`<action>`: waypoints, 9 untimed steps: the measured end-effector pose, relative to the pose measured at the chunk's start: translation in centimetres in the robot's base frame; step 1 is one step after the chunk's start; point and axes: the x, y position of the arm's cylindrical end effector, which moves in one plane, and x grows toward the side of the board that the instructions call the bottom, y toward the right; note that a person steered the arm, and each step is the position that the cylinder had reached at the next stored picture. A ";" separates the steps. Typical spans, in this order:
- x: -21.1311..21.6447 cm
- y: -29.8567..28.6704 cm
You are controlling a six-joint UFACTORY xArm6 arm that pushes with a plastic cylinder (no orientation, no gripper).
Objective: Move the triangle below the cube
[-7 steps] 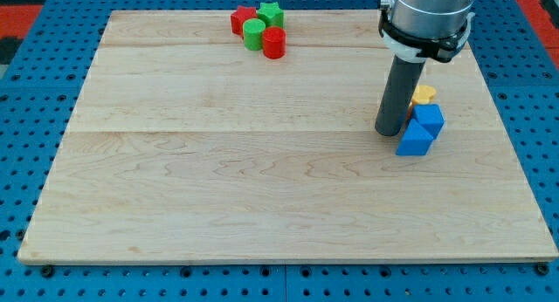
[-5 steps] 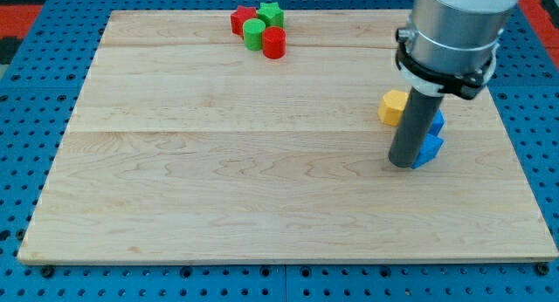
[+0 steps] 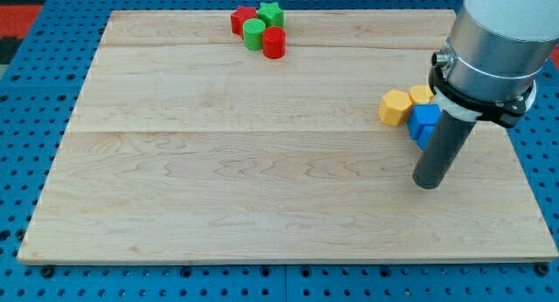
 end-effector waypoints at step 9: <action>-10.5 -15.8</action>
